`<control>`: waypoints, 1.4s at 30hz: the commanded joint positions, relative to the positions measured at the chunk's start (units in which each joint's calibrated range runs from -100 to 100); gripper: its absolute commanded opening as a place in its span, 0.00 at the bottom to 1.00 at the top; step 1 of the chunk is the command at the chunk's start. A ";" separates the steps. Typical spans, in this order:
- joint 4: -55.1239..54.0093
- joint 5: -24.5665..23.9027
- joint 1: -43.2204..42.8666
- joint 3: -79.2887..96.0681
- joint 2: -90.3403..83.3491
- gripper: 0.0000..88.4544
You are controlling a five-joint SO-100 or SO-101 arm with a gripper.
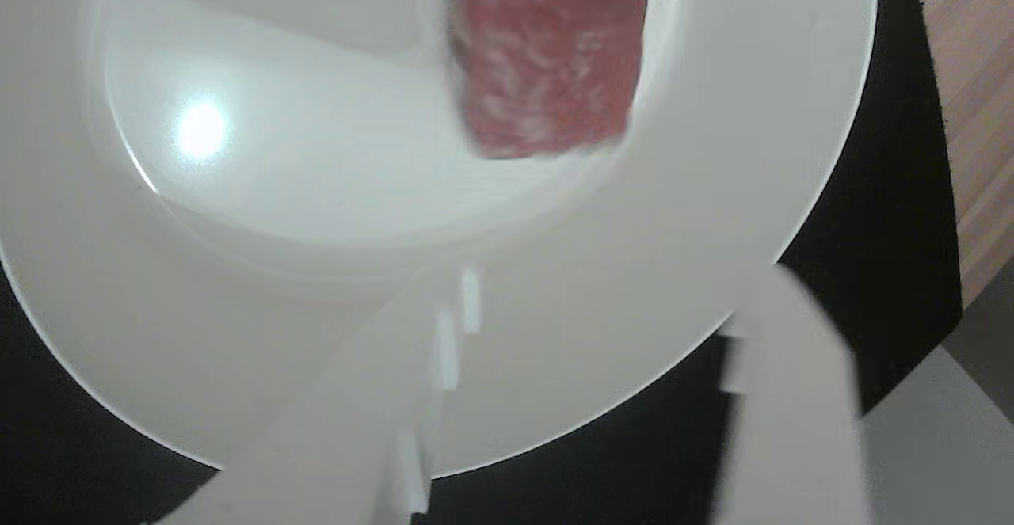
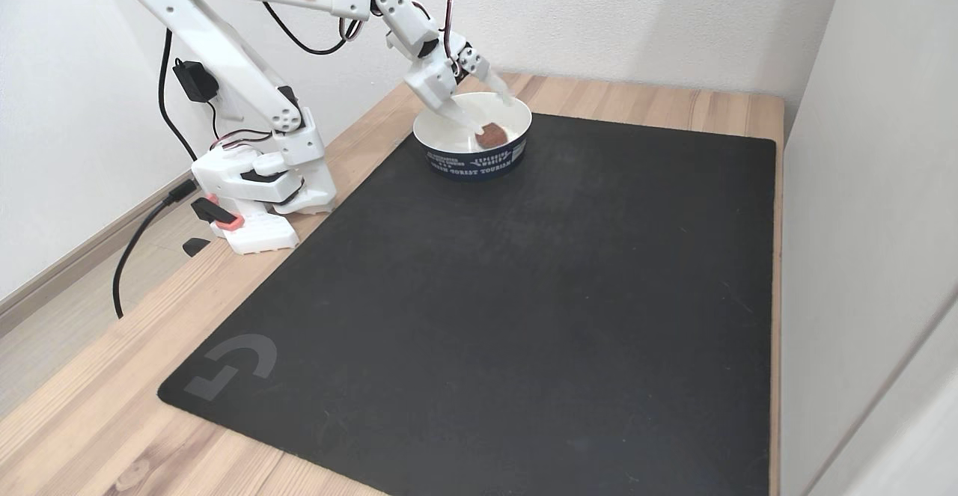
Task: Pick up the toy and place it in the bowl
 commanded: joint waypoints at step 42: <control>14.99 -4.77 40.43 49.31 -77.18 0.03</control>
